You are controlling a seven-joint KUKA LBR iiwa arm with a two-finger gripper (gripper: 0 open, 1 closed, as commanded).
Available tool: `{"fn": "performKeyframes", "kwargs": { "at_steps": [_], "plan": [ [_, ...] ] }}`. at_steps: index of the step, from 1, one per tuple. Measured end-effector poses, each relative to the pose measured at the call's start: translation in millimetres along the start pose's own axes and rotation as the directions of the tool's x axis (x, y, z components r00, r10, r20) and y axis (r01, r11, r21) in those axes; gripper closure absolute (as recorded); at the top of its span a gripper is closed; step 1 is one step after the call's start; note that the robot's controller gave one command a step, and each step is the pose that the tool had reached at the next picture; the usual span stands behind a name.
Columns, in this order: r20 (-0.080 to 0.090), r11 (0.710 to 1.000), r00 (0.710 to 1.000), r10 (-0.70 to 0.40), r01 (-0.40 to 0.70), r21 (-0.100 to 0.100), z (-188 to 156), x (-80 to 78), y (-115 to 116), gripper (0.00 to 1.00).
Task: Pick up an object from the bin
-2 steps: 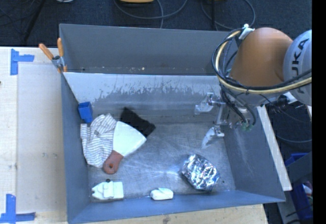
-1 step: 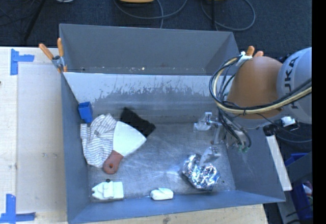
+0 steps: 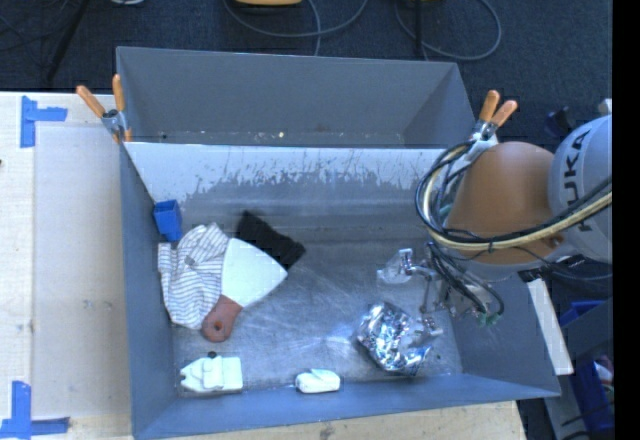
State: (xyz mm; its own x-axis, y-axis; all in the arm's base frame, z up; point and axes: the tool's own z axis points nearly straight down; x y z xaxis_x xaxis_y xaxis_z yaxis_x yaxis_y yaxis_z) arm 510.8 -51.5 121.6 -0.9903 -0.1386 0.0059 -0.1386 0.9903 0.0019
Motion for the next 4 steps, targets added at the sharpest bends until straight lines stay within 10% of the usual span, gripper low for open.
{"fn": "performKeyframes", "kwargs": {
  "at_steps": [1, 2, 3, 4],
  "plan": [
    [0.006, 0.998, 0.998, 0.068, -0.068, 0.001, -29.3, 13.3, 7.7, 0.0],
    [0.009, 0.998, 0.998, 0.061, -0.061, 0.001, 34.6, 26.9, 11.3, 0.0],
    [-0.021, 0.994, 0.994, 0.111, -0.111, -0.001, 46.3, 36.4, 12.1, 1.0],
    [-0.02, 0.994, 0.994, 0.111, -0.111, -0.001, 46.2, 36.5, 12.0, 1.0]
  ]
}}
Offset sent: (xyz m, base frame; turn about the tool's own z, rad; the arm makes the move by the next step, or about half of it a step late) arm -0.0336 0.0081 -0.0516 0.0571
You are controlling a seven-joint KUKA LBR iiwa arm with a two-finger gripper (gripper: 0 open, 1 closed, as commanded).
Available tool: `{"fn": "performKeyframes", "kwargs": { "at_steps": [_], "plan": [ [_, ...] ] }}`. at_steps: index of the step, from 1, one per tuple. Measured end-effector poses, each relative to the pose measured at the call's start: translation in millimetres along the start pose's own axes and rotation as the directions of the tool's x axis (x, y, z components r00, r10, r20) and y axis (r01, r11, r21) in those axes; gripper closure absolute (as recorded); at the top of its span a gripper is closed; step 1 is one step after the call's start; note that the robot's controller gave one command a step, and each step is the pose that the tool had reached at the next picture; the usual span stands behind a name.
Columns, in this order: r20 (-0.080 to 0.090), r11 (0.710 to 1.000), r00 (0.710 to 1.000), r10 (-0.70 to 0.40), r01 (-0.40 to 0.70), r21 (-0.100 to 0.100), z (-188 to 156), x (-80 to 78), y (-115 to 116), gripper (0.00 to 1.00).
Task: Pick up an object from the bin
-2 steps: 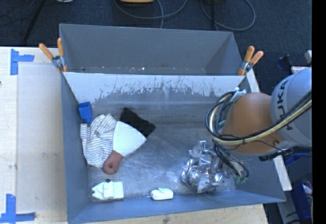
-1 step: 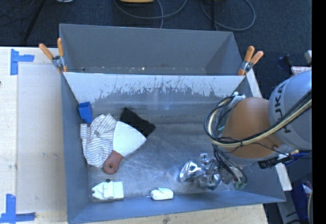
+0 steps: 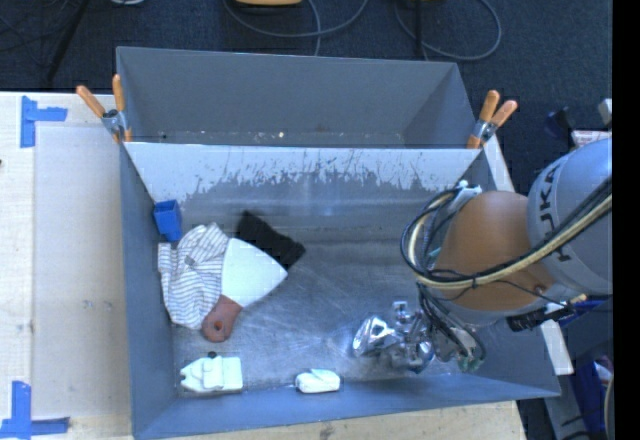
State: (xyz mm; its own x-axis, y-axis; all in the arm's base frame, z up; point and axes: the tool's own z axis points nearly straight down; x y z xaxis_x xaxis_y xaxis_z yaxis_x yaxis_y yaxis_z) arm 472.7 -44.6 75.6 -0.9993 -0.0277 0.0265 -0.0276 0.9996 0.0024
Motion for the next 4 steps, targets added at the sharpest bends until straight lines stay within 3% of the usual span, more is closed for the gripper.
{"fn": "performKeyframes", "kwargs": {
  "at_steps": [1, 2, 4],
  "plan": [
    [0.0, 1.0, 1.0, 0.0, 0.0, 0.0, -2.2, 1.0, 0.2, 1.0],
    [0.014, 1.0, 1.0, 0.0, 0.0, 0.001, -13.6, 1.2, 0.7, 1.0],
    [0.024, 1.0, 1.0, -0.001, 0.001, 0.002, -54.5, 0.9, 0.9, 1.0]
  ]
}}
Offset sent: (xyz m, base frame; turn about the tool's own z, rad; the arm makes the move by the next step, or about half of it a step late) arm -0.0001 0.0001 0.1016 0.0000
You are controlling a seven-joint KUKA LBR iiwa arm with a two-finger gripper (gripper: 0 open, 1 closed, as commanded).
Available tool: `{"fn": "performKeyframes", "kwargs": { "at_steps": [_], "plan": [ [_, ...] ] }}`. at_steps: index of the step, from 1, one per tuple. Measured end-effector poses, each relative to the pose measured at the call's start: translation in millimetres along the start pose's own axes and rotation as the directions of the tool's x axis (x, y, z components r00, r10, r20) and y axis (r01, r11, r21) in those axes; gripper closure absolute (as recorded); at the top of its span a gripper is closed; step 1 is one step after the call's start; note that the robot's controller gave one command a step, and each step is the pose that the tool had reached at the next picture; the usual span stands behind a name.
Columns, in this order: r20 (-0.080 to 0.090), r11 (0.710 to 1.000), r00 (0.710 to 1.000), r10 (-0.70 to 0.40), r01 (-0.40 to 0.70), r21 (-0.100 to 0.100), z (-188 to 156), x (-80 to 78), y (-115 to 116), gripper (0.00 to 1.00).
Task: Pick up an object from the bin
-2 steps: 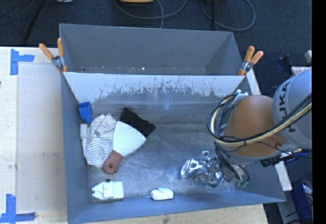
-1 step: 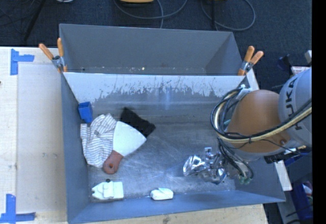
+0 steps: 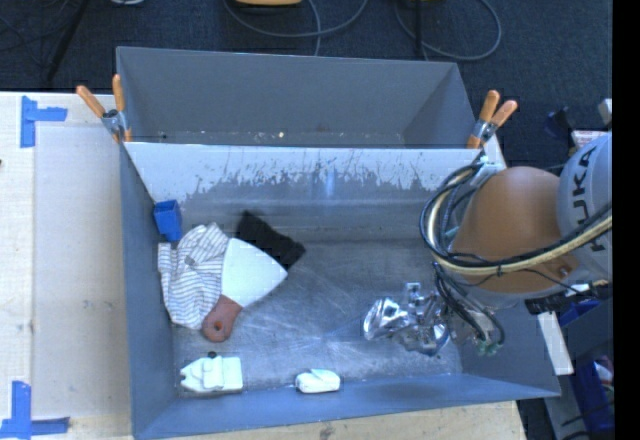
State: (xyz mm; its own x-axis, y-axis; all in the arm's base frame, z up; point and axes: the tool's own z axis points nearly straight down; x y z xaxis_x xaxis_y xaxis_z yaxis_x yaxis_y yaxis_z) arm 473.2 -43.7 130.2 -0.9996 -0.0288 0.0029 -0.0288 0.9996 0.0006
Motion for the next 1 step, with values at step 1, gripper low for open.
{"fn": "performKeyframes", "kwargs": {
  "at_steps": [1],
  "plan": [
    [-0.002, 1.0, 1.0, 0.0, 0.0, 0.0, -15.2, 0.5, 0.1, 1.0]
  ]
}}
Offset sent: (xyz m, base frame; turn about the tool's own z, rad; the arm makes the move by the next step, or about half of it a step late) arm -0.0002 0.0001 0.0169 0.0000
